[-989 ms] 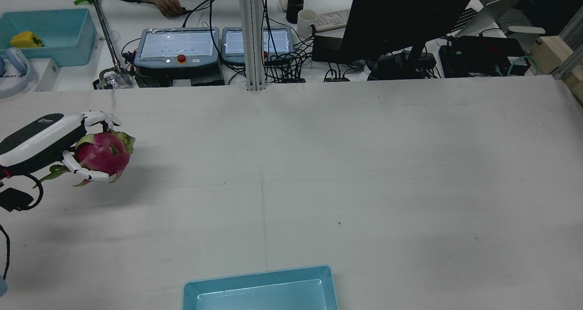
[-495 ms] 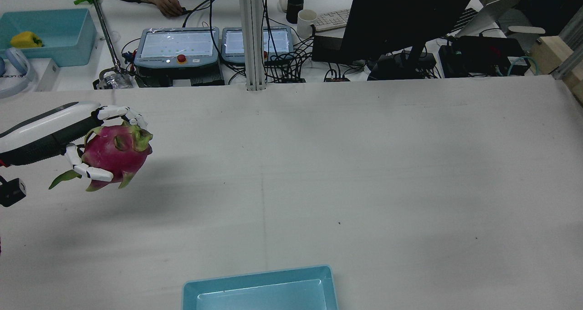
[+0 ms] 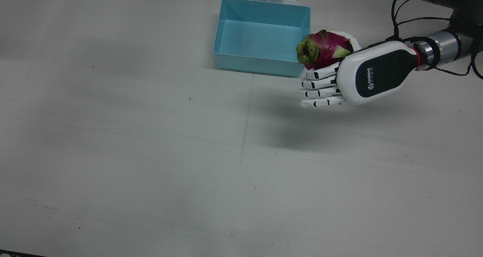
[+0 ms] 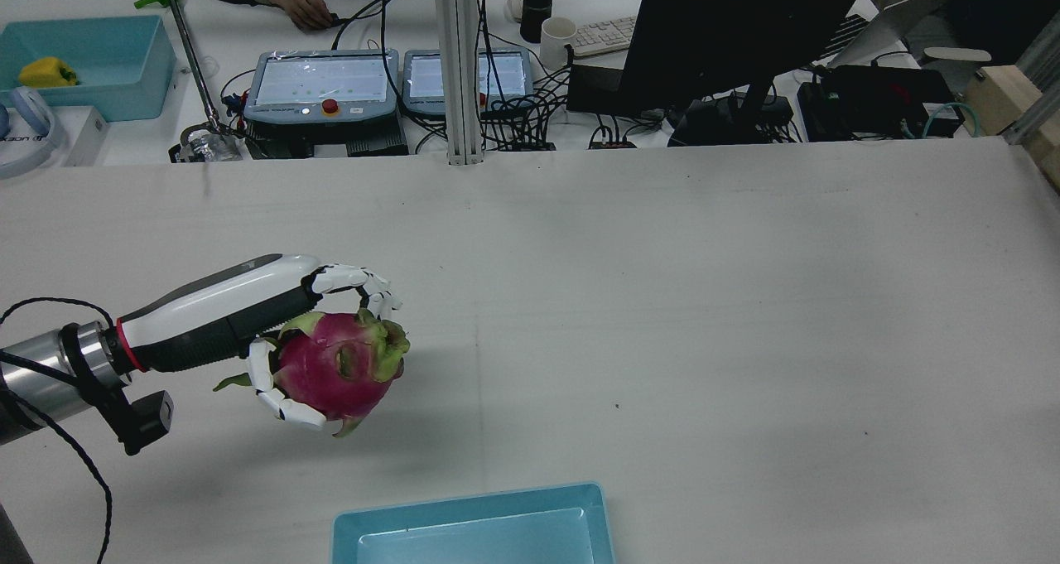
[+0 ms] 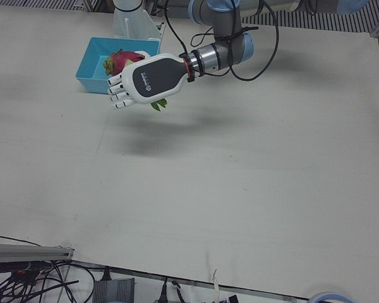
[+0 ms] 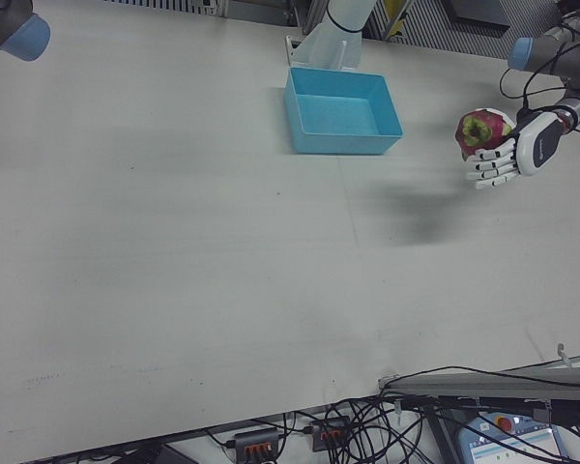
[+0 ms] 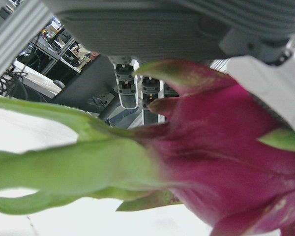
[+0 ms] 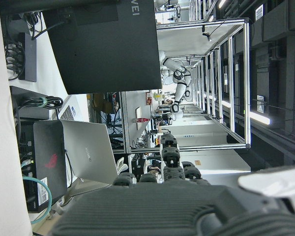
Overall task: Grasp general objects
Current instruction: 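Lift the dragon fruit and carry it toward the light-blue tray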
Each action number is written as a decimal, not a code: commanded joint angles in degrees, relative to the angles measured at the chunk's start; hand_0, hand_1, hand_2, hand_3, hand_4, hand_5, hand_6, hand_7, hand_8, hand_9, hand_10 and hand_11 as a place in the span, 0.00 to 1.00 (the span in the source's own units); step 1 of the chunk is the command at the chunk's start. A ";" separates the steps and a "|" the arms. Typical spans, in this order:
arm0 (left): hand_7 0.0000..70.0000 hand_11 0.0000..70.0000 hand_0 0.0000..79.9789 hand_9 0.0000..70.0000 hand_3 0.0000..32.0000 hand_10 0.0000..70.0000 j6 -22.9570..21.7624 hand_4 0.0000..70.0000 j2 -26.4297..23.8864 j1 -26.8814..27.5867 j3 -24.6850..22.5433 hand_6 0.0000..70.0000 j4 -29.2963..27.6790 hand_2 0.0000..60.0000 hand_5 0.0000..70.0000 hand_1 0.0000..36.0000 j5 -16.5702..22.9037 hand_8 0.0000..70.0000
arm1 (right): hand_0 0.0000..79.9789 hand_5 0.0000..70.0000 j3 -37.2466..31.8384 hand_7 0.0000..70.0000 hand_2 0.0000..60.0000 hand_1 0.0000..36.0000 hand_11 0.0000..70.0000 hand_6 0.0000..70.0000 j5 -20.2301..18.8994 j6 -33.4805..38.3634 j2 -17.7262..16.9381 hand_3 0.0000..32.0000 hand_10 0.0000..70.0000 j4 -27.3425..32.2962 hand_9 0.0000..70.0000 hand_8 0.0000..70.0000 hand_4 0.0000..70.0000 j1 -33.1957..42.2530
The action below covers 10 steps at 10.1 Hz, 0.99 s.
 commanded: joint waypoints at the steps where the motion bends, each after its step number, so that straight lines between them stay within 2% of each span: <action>1: 0.63 0.31 0.63 0.33 0.00 0.22 3.64 1.00 -15.06 11.86 0.38 0.43 12.25 1.00 1.00 0.53 -4.25 0.42 | 0.00 0.00 0.00 0.00 0.00 0.00 0.00 0.00 0.00 0.04 0.00 0.00 0.00 0.00 0.00 0.00 0.00 0.00; 2: 0.61 0.31 0.63 0.32 0.00 0.22 3.48 1.00 -17.03 12.40 1.60 0.42 12.90 1.00 1.00 0.53 -4.34 0.41 | 0.00 0.00 0.00 0.00 0.00 0.00 0.00 0.00 0.00 -0.05 0.00 0.00 0.00 0.00 0.00 0.00 0.00 0.00; 3: 0.60 0.31 0.62 0.31 0.00 0.22 2.87 1.00 -17.05 13.28 1.61 0.42 11.08 1.00 1.00 0.52 -3.73 0.41 | 0.00 0.00 0.00 0.00 0.00 0.00 0.00 0.00 0.00 -0.05 0.00 0.00 0.00 0.00 0.00 0.00 0.00 0.00; 5: 0.57 0.30 0.60 0.29 0.00 0.21 -0.82 1.00 -15.39 16.61 1.52 0.38 4.16 1.00 1.00 0.46 -3.64 0.38 | 0.00 0.00 0.00 0.00 0.00 0.00 0.00 0.00 0.00 -0.05 0.00 0.00 0.00 0.00 0.00 0.00 0.00 0.00; 6: 0.53 0.26 0.58 0.23 0.00 0.19 -1.35 1.00 -14.60 17.23 0.74 0.33 1.94 0.86 1.00 0.36 -3.64 0.34 | 0.00 0.00 0.00 0.00 0.00 0.00 0.00 0.00 0.00 -0.05 0.00 0.00 0.00 0.00 0.00 0.00 0.00 0.00; 7: 0.44 0.21 0.58 0.18 0.00 0.15 -1.62 0.91 -14.07 17.68 -0.75 0.27 1.83 0.51 1.00 0.23 -3.64 0.30 | 0.00 0.00 0.00 0.00 0.00 0.00 0.00 0.00 0.09 -0.05 0.00 0.00 0.00 0.00 0.00 0.00 0.00 0.00; 8: 0.37 0.17 0.57 0.13 0.00 0.13 -1.79 0.70 -10.76 17.59 -1.98 0.20 -1.21 0.24 1.00 0.13 -3.64 0.26 | 0.00 0.00 0.00 0.00 0.00 0.00 0.00 0.00 0.00 -0.05 0.00 0.00 0.00 0.00 0.00 0.00 0.00 0.00; 9: 0.35 0.16 0.56 0.11 0.00 0.12 -1.88 0.61 -6.20 17.50 -4.34 0.17 -4.90 0.15 1.00 0.09 -3.81 0.24 | 0.00 0.00 0.09 0.00 0.00 0.00 0.00 0.00 0.00 -0.05 0.00 0.00 0.00 0.00 0.00 0.00 0.00 0.00; 10: 0.33 0.16 0.54 0.08 0.01 0.11 -1.88 0.41 -3.63 17.42 -6.28 0.11 -6.68 0.03 0.87 0.03 -4.25 0.21 | 0.00 0.00 0.09 0.00 0.00 0.00 0.00 0.00 0.00 -0.05 0.00 0.00 0.00 0.00 0.00 0.00 0.00 0.00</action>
